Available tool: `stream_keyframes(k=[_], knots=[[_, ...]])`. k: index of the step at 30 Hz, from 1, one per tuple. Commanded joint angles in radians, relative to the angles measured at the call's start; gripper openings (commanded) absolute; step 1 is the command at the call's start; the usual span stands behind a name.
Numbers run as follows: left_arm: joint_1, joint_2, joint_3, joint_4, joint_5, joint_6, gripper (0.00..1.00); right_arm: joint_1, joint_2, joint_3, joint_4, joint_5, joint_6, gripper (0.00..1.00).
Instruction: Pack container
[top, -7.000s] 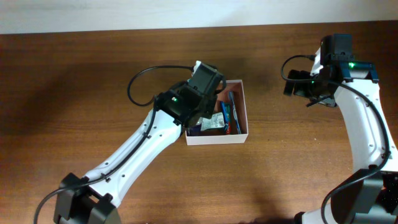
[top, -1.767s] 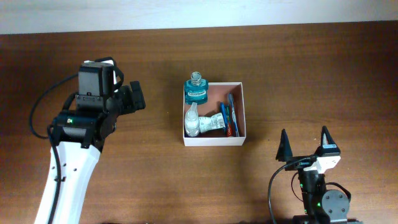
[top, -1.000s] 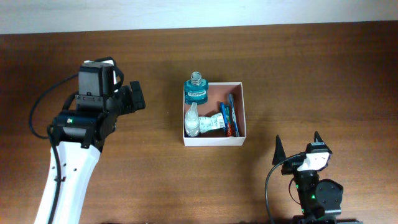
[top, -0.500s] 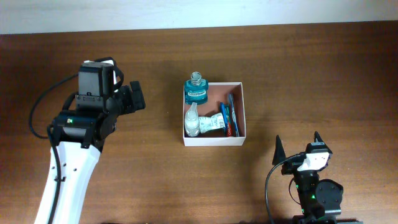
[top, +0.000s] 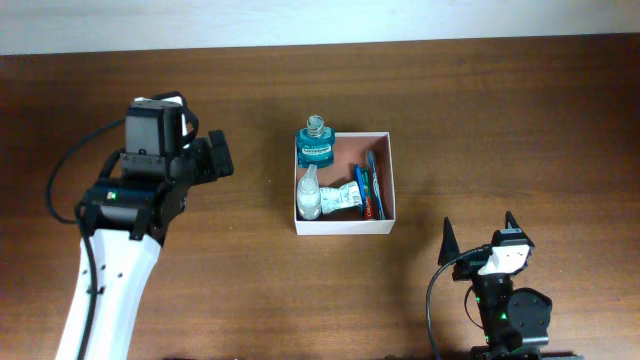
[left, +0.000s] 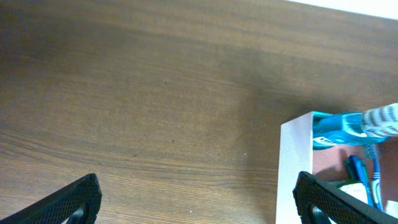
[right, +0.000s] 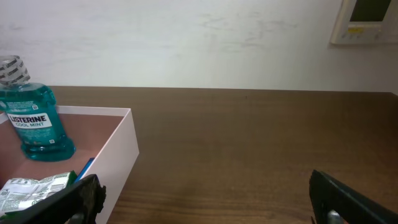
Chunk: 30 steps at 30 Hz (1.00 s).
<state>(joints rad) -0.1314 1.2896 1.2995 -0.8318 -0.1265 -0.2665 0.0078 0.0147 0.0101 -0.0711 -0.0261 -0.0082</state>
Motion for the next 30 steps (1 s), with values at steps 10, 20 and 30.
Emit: stream_keyframes(k=[10,20,30], knots=[[0.003,-0.426,-0.065,0.000,0.006,-0.009,0.99,-0.009,-0.011,-0.005,-0.005,0.005,-0.006,0.98],[0.003,-0.900,-0.403,0.006,0.006,-0.009,0.99,-0.009,-0.011,-0.005,-0.005,0.005,-0.006,0.98],[0.003,-1.178,-0.778,0.057,-0.002,-0.009,0.99,-0.009,-0.011,-0.005,-0.005,0.005,-0.007,0.98]])
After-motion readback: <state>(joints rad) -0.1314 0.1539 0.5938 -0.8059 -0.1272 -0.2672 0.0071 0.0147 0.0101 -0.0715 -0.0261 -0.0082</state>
